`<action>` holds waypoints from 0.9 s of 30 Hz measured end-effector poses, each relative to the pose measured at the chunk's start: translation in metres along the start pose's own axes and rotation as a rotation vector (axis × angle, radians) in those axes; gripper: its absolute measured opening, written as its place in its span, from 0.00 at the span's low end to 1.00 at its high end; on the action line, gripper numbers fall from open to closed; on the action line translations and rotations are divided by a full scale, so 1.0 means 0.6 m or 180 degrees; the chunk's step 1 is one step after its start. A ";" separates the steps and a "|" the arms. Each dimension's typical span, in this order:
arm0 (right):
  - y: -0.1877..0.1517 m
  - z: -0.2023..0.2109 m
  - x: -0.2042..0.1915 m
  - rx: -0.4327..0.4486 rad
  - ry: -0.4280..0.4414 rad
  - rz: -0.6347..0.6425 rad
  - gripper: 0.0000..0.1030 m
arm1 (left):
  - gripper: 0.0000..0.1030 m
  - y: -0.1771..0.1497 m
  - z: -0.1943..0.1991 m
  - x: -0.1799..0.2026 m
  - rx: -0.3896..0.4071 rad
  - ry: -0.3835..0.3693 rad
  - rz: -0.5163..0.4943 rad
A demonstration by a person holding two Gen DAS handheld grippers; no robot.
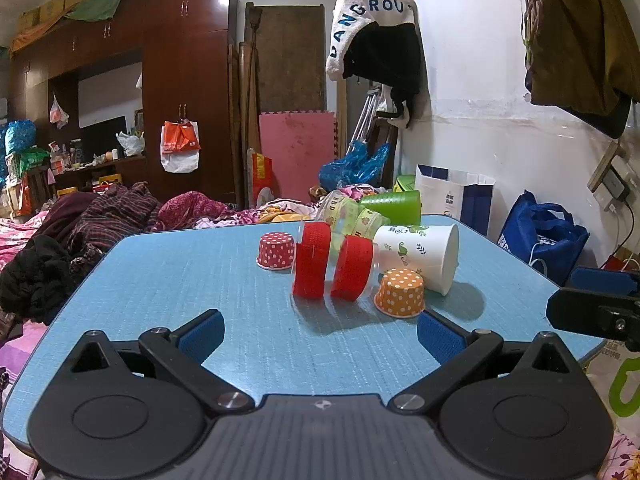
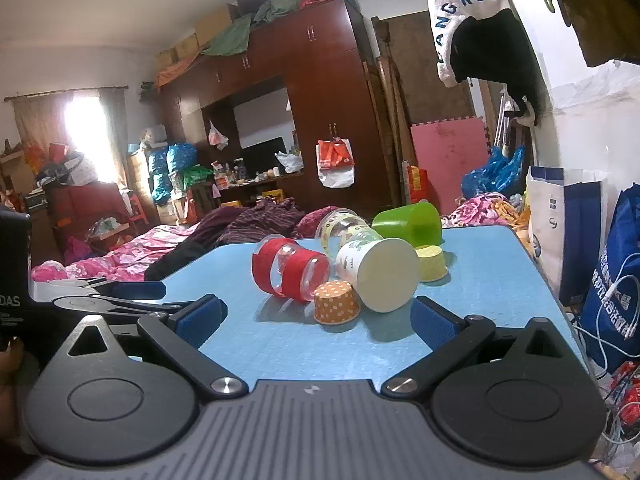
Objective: Flip cup upright
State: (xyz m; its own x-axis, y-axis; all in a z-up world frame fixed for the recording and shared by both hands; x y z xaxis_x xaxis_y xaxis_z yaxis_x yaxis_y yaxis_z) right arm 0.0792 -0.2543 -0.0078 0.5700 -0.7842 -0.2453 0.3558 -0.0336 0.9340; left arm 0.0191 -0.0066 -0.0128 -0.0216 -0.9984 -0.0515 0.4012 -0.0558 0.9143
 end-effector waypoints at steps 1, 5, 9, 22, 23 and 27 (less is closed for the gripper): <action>0.000 0.000 0.001 -0.0004 0.0009 -0.0009 0.99 | 1.00 0.000 0.000 0.000 0.0002 -0.0001 0.0002; -0.001 -0.001 0.003 -0.0019 0.0043 -0.0032 0.99 | 1.00 0.000 -0.001 0.000 -0.0010 -0.0020 0.0012; -0.002 -0.001 0.003 -0.0039 0.0056 -0.0024 0.99 | 1.00 0.000 -0.002 -0.001 -0.0016 -0.0019 0.0015; -0.001 -0.001 0.007 -0.0032 0.0049 -0.0070 0.99 | 1.00 -0.001 -0.006 -0.004 -0.0030 -0.0026 0.0033; -0.001 -0.001 0.007 -0.0031 0.0048 -0.0066 0.99 | 1.00 -0.002 -0.005 -0.005 -0.0032 -0.0028 0.0036; -0.001 -0.001 0.008 -0.0034 0.0045 -0.0067 0.99 | 1.00 -0.002 -0.006 -0.006 -0.0031 -0.0030 0.0043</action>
Point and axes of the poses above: each gripper's, at about its wrist camera, not at the fingertips, and z roughly against the way its jaws point, x to its right, y to its top, the point moved 2 cm from there along -z, roughly the way its jaws point, and after that the axes turned 2 degrees about -z, right-handed, at the moved point
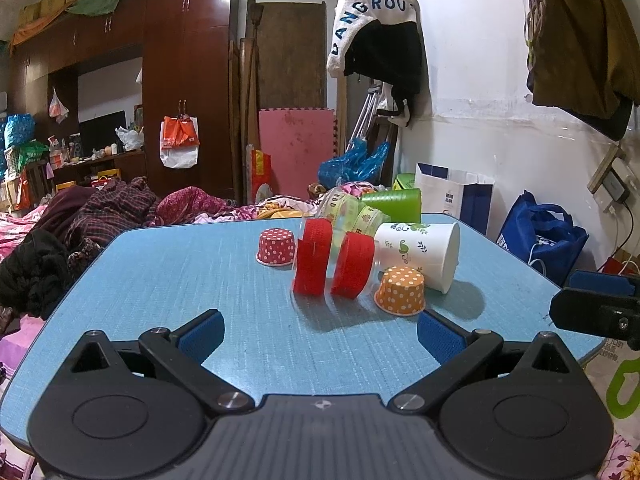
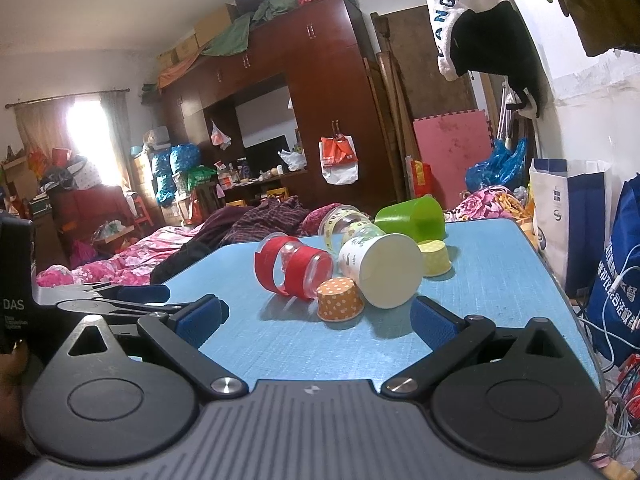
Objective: Flip cup upright
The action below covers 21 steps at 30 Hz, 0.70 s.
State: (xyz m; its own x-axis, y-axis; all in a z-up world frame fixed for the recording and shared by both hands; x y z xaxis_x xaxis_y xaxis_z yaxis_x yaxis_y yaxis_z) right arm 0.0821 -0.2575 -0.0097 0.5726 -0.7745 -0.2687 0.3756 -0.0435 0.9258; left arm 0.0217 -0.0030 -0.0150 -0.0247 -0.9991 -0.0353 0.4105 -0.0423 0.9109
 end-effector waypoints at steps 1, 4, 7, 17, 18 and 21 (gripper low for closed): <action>0.000 0.000 0.000 0.0000 0.0000 0.0001 0.99 | 1.00 0.000 0.000 0.000 0.0001 0.0002 -0.0002; 0.001 0.000 0.001 0.0001 -0.0007 0.0005 0.99 | 1.00 0.000 0.000 0.000 -0.0003 0.0001 -0.0002; 0.001 0.000 0.001 0.0003 -0.0006 0.0007 0.99 | 1.00 0.000 0.000 0.000 -0.0011 -0.0002 0.0002; 0.001 0.000 0.001 0.0001 -0.0012 0.0006 0.99 | 1.00 -0.001 0.001 -0.001 -0.0010 -0.0009 0.0007; 0.001 0.000 0.001 0.0001 -0.0011 0.0008 0.99 | 1.00 -0.001 0.001 -0.001 -0.0012 -0.0009 0.0007; 0.001 -0.001 0.001 0.0000 -0.0010 0.0008 0.99 | 1.00 -0.001 0.001 -0.001 -0.0012 -0.0012 0.0007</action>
Point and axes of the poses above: each gripper's, at about its wrist camera, not at the fingertips, and z roughly against the way its jaws point, x to its right, y to its top, the point moved 2 cm from there along -z, roughly the way its jaws point, and after that the axes turned 2 degrees about -z, right-handed, at the moved point
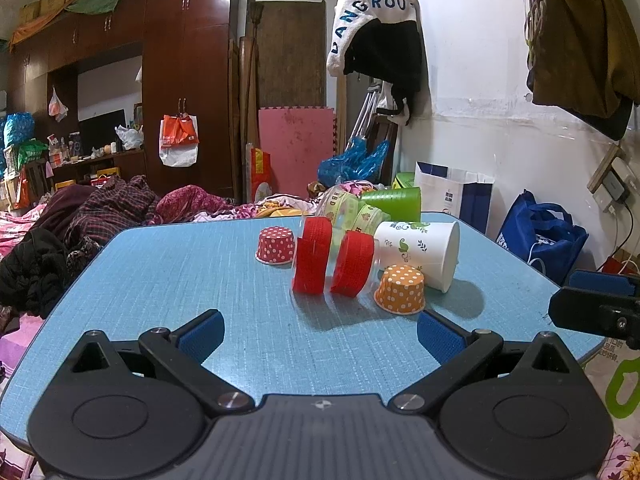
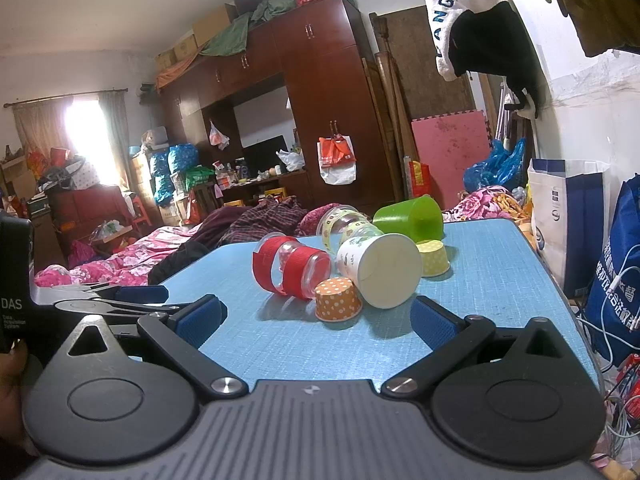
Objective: Flip cup upright
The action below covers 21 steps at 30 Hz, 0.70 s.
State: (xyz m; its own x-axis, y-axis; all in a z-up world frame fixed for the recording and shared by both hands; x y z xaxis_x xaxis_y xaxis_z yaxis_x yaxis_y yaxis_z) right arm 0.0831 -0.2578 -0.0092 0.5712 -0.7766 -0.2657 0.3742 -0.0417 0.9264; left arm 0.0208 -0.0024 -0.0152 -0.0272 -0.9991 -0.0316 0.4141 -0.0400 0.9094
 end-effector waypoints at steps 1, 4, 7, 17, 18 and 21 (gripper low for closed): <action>0.000 0.000 0.000 0.0000 -0.0001 -0.0001 0.99 | 1.00 0.000 0.000 0.000 -0.0001 -0.0001 -0.0001; 0.000 0.000 0.000 0.0000 -0.0001 0.0004 0.99 | 1.00 0.000 0.000 0.000 -0.0001 0.0001 -0.0001; 0.000 0.000 0.000 0.0001 -0.0001 0.0006 0.99 | 1.00 0.000 0.000 0.000 -0.0001 0.0001 -0.0001; 0.000 0.001 0.002 0.0001 -0.0003 0.0010 0.99 | 1.00 -0.001 -0.001 -0.001 -0.0008 0.0007 0.0001; 0.000 0.000 0.000 0.0002 -0.0004 0.0009 0.99 | 1.00 -0.001 0.000 -0.001 -0.0009 0.0008 0.0003; -0.001 0.000 0.001 -0.0006 -0.0011 0.0012 0.99 | 1.00 -0.002 0.000 -0.007 -0.0018 -0.0019 0.0001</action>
Point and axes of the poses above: each gripper's, at about its wrist camera, not at the fingertips, and z roughly against the way its jaws point, x to its right, y to its top, the point moved 2 cm from there along -z, roughly the way its jaws point, and after that the axes turned 2 degrees about -z, right-handed, at the moved point
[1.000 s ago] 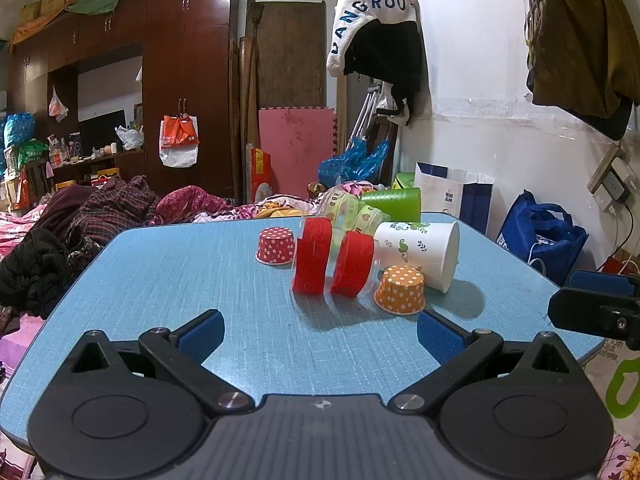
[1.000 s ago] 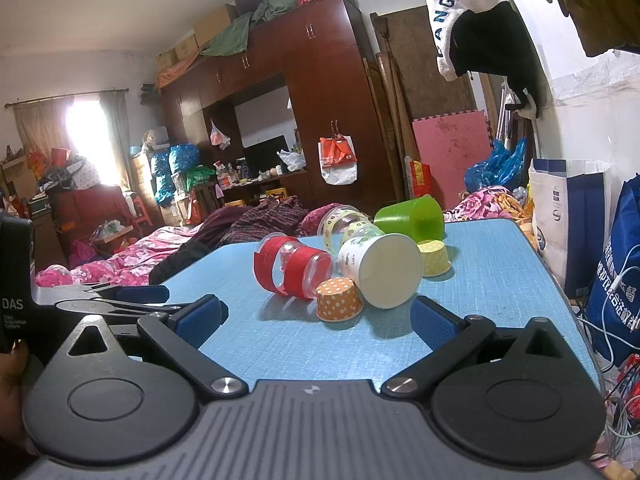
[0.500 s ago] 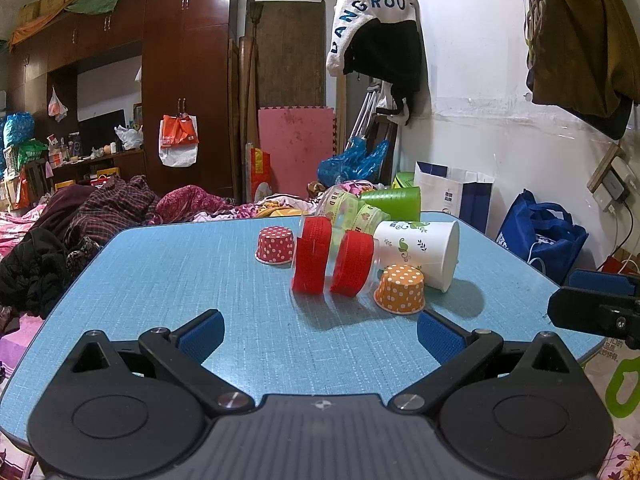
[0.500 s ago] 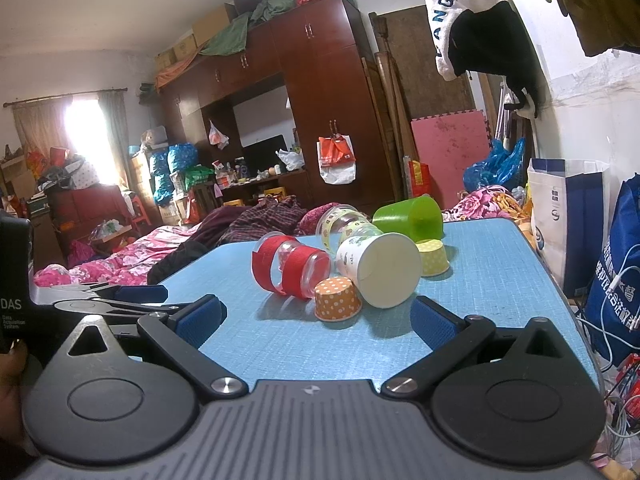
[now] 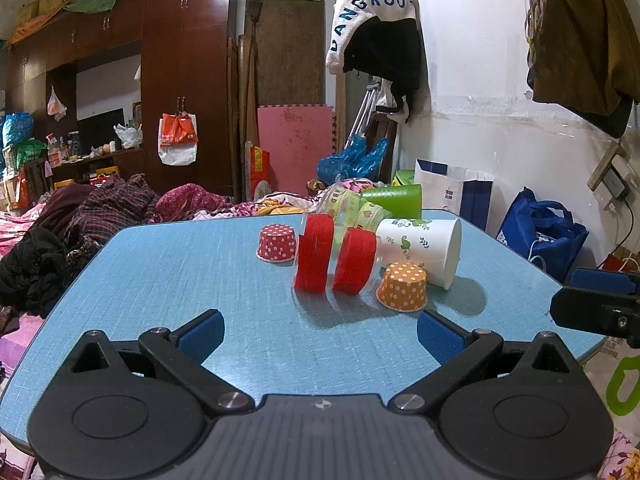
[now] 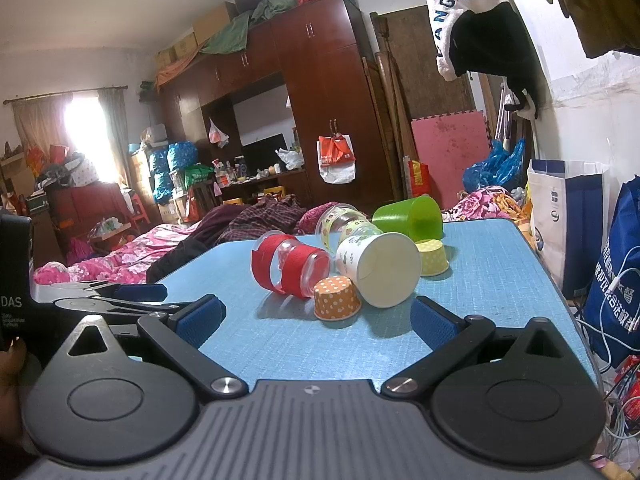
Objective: Flip cup upright
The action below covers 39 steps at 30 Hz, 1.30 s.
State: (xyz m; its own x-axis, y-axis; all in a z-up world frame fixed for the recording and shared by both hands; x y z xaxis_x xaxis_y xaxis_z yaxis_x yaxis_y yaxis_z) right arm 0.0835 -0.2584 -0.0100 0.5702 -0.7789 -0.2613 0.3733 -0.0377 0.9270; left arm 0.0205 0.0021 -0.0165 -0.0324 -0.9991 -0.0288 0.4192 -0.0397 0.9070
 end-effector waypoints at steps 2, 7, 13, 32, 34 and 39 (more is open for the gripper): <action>-0.001 0.000 0.003 -0.0010 -0.0015 0.0018 0.99 | 1.00 -0.001 -0.001 -0.009 -0.0002 0.0014 0.0029; 0.012 -0.005 0.000 -0.0001 -0.0073 0.0188 0.99 | 1.00 0.006 -0.005 -0.041 -0.0010 0.0018 0.0127; 0.094 -0.059 -0.011 -0.0221 -0.0036 0.0516 0.99 | 1.00 0.035 -0.010 -0.062 -0.0022 -0.0102 0.0191; 0.179 -0.323 0.002 -0.1513 0.0135 0.1122 0.84 | 1.00 0.101 -0.096 -0.144 -0.0101 -0.0090 0.0409; 0.178 -0.339 0.007 -0.1637 0.0176 0.1136 0.81 | 1.00 0.098 -0.104 -0.150 -0.0129 -0.0105 0.0431; 0.169 -0.362 0.010 -0.1918 0.0224 0.1180 0.80 | 1.00 0.096 -0.125 -0.165 -0.0203 -0.0181 0.0536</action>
State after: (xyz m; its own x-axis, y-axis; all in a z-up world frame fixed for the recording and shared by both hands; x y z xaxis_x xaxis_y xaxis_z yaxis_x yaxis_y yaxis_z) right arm 0.2837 -0.1310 0.0237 0.7763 -0.6303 0.0070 0.4737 0.5907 0.6532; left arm 0.1158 0.0972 0.0071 -0.0074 -0.9892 0.1465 0.4795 0.1250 0.8686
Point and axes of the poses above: each gripper's, at about its wrist camera, not at the fingertips, and z roughly against the way its jaws point, x to its right, y to its top, the point moved 2 cm from there along -z, roughly the way its jaws point, and after that the axes turned 2 degrees about -z, right-handed, at the moved point
